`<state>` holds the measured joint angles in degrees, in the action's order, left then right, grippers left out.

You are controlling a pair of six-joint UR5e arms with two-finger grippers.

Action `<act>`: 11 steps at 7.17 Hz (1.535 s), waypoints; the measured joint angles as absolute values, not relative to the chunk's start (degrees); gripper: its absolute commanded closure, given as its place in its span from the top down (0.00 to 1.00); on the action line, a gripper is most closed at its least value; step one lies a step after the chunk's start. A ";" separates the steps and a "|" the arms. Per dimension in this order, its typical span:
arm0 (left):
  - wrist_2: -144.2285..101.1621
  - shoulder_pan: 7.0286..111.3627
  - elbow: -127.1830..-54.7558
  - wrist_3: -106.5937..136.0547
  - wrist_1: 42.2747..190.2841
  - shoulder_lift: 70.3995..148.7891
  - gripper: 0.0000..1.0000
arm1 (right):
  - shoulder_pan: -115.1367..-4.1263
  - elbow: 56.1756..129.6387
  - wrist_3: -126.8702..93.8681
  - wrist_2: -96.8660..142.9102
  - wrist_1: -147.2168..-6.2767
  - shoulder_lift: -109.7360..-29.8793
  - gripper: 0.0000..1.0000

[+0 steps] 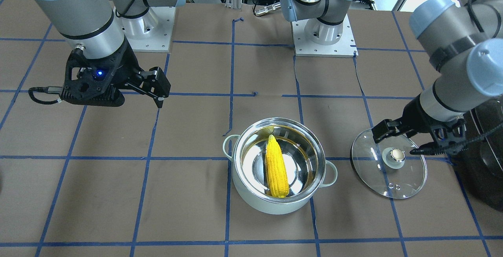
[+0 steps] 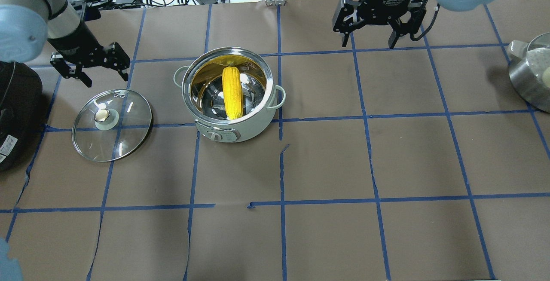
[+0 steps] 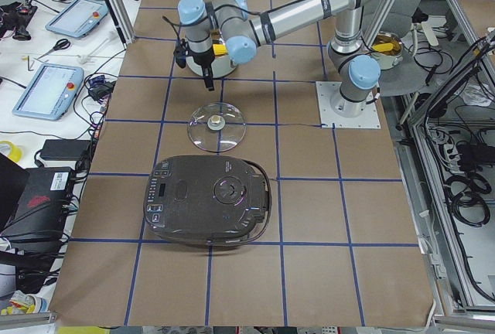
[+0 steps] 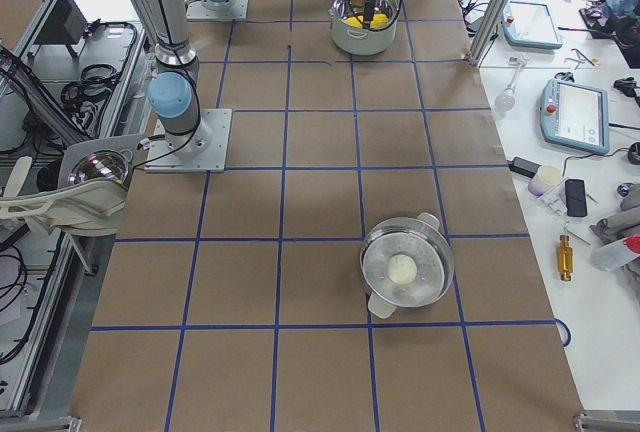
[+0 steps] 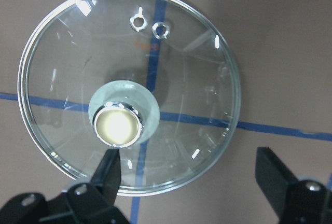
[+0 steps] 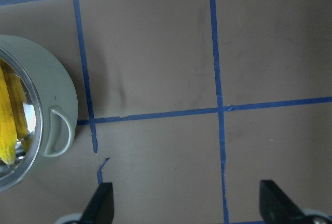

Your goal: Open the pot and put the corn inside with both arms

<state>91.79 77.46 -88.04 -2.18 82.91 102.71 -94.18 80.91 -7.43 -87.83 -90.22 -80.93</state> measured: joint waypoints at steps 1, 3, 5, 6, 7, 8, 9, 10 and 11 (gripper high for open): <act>91.86 81.91 -85.39 2.12 87.17 99.85 0.93 | -93.85 81.62 -6.33 -88.32 -88.89 -82.11 1.00; 91.46 89.24 -83.71 5.41 89.74 94.60 0.95 | -93.59 82.28 -5.60 -88.85 -85.58 -83.33 1.00; 91.43 91.18 -83.91 5.10 89.06 92.12 0.96 | -93.47 84.25 -5.41 -88.97 -84.43 -85.71 1.00; 91.42 91.10 -84.17 4.65 88.93 91.82 0.97 | -93.41 86.42 -5.17 -88.96 -84.07 -87.37 1.00; 91.36 91.01 -84.27 4.15 88.88 91.72 0.98 | -93.34 88.31 -4.58 -88.95 -84.14 -88.79 1.00; 91.39 90.96 -84.31 3.77 88.97 91.60 1.00 | -93.24 89.45 -3.94 -88.97 -84.44 -89.61 1.00; 91.48 90.96 -84.32 3.37 89.17 91.44 1.00 | -93.10 89.89 -3.55 -89.01 -84.62 -90.07 1.00; 91.47 90.96 -84.31 2.94 89.31 91.36 1.00 | -92.67 89.94 -3.17 -89.02 -84.76 -90.49 1.00; 91.46 90.96 -84.27 2.52 89.36 91.34 1.00 | -91.68 89.83 -2.66 -89.03 -84.68 -90.83 1.00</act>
